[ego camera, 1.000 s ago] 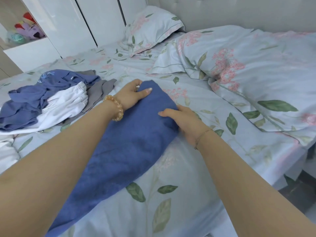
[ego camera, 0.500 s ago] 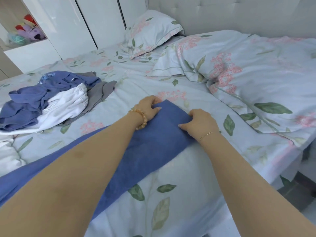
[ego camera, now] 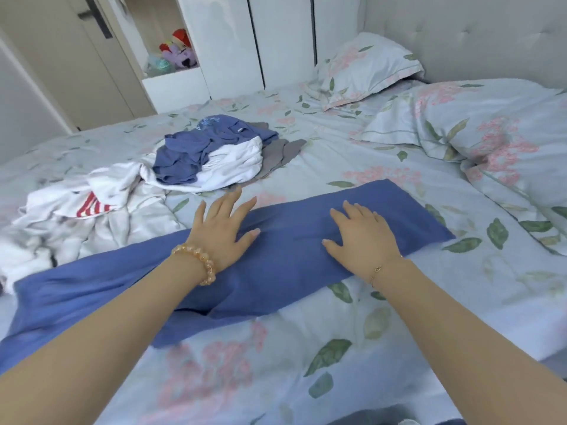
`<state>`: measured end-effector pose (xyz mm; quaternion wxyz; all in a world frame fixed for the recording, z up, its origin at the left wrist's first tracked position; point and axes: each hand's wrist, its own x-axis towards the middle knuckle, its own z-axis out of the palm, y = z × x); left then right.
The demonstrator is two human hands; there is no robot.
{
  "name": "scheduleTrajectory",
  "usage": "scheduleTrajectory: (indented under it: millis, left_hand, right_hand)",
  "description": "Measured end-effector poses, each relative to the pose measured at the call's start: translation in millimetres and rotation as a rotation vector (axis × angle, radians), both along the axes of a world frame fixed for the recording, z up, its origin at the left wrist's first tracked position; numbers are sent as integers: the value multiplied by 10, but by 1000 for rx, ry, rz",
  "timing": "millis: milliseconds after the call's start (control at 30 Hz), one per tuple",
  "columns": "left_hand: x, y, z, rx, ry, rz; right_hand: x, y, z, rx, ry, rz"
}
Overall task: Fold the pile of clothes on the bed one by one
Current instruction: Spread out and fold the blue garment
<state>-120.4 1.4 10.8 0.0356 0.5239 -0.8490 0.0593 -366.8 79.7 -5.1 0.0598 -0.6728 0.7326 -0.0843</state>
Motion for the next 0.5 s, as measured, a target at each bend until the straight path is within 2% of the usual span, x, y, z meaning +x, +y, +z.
scheduleTrajectory:
  millis: [167,500]
  left_hand:
    - [986,457,-28,35,28,214]
    - [2525,1060,-279,39,393,642]
  right_hand:
    - [847,-149,199,-82,-18,211]
    - [2326,-215,148,-189,-57,694]
